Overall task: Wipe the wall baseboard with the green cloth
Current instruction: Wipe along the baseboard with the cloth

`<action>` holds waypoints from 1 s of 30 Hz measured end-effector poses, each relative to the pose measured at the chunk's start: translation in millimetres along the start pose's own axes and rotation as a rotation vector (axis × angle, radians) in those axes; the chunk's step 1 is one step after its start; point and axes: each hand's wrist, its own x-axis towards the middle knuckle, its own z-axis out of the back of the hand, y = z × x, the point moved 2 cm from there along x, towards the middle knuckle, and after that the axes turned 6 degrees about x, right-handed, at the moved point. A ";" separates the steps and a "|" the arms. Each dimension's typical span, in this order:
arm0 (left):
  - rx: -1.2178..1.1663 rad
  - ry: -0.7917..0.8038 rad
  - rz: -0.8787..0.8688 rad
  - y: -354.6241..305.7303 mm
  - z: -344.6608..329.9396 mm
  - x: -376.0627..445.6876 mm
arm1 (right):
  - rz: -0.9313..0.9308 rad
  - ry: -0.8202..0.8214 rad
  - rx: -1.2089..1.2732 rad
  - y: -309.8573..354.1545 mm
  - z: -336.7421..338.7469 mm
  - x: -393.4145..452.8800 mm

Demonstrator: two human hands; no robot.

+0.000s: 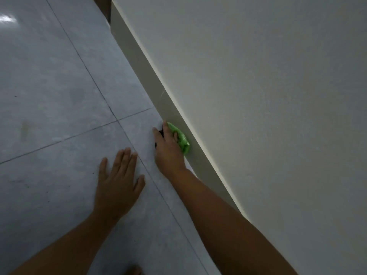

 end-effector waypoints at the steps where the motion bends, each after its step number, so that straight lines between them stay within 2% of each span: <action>1: 0.004 -0.004 0.003 1.0 -0.4 0.2 | -0.020 -0.037 0.009 4.6 -4.8 2.2; 6: 0.023 -0.009 0.000 3.6 0.2 8.2 | -0.122 -0.039 0.019 -25.3 -9.6 -49.6; 10: 0.014 0.077 -0.007 -3.9 -0.4 5.2 | -0.288 0.043 0.033 -68.0 -16.9 -161.6; 14: -0.010 0.093 0.003 -22.4 0.8 -3.1 | -0.396 0.068 0.017 -99.9 -14.2 -259.7; 16: 0.012 0.061 0.012 -20.5 2.8 -3.3 | -0.389 0.028 0.036 -97.6 -15.6 -249.5; 19: 0.054 -0.036 0.027 -12.6 6.5 8.6 | -0.298 -0.058 0.128 -72.3 -5.1 -180.5; 21: 0.050 -0.017 0.025 -16.0 1.9 5.6 | -0.232 -0.081 0.153 -57.2 -2.2 -128.3; 25: 0.041 0.009 0.013 -11.4 -3.9 -7.0 | -0.171 0.013 0.232 -11.4 0.9 -26.7; 27: 0.039 0.003 0.002 -11.6 -1.2 -6.0 | -0.106 0.060 0.137 -2.4 3.6 -3.1; 30: 0.023 0.019 -0.015 -16.8 1.6 -1.3 | -0.068 -0.092 -0.063 -21.0 0.2 -23.9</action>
